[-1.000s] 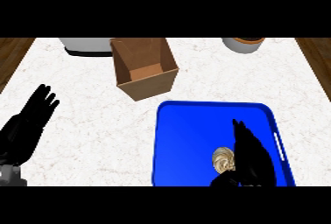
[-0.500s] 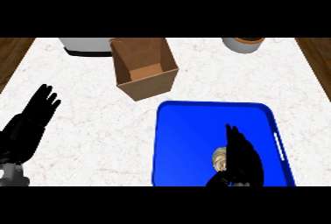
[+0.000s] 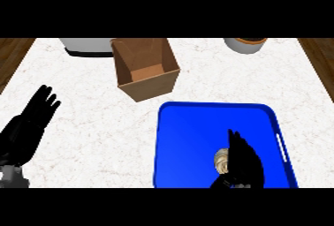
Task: Pick the cupcake from the tray and place it in the cardboard box
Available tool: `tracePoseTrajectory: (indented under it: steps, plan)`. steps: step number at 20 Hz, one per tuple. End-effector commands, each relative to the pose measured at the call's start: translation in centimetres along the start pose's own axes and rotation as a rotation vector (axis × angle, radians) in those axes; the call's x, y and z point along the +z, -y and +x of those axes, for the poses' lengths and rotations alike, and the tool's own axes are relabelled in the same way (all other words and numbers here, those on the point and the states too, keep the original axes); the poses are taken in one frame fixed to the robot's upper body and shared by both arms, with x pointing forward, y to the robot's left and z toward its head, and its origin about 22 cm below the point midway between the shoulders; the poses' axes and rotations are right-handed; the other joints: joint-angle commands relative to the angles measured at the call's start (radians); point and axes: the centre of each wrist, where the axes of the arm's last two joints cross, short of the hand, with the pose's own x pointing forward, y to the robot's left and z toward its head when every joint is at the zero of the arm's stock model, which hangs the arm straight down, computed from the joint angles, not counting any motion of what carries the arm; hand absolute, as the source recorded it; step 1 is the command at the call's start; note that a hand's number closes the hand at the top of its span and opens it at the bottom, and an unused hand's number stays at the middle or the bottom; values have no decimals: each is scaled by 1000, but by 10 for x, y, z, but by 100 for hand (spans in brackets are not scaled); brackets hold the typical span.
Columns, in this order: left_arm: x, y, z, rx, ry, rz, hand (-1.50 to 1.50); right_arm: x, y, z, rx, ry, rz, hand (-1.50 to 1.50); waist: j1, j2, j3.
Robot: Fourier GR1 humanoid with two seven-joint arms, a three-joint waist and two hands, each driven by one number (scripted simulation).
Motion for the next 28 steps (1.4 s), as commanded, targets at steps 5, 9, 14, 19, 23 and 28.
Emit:
tracePoseTrajectory:
  steps: [5, 9, 14, 19, 23, 28]
  plan:
    - [-8, 0, 3, -9, -3, -7, 0, -20, -1, -25, -1, -67, -8, -150, -2, 0, 0]
    - [0, 4, 0, -6, 9, 1, 0, -25, -10, 7, 9, 3, -46, 150, 1, 0, 0]
    - [1, 14, -4, 3, 20, 20, 0, -19, -4, -6, 40, 23, -79, 150, -1, 0, 0]
    - [-8, 14, 7, 3, 16, -49, 0, -6, -8, 77, 88, 85, -128, 150, 56, 12, 0]
    - [-12, 31, 14, -18, 39, -150, 0, -8, 10, 105, 121, 198, -166, 150, 184, 48, 1]
    - [-21, 52, 25, -17, 73, -210, 0, -15, 30, 139, 115, 187, -209, 150, 216, 54, 0]
